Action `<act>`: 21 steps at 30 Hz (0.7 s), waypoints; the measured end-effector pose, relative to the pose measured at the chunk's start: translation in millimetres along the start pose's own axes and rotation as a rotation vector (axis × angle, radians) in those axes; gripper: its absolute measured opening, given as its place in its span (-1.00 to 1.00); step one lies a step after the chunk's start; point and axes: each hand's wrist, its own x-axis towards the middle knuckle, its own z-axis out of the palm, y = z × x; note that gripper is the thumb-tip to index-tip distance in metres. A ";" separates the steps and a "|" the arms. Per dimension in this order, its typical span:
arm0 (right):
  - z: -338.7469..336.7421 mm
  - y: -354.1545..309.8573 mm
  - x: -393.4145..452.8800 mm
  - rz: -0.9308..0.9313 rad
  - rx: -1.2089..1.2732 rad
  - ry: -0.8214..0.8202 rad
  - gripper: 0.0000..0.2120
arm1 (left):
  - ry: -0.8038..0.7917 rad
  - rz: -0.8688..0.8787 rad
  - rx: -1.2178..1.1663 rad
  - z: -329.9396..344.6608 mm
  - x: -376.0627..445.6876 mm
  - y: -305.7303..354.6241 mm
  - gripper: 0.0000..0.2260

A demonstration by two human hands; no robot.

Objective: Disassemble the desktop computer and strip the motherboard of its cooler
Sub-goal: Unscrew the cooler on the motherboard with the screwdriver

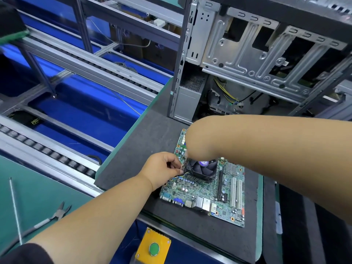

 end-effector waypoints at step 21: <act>11.8 6.5 -8.6 0.024 0.007 0.102 -0.66 | -0.006 -0.004 -0.008 -0.2 1.9 1.3 -0.76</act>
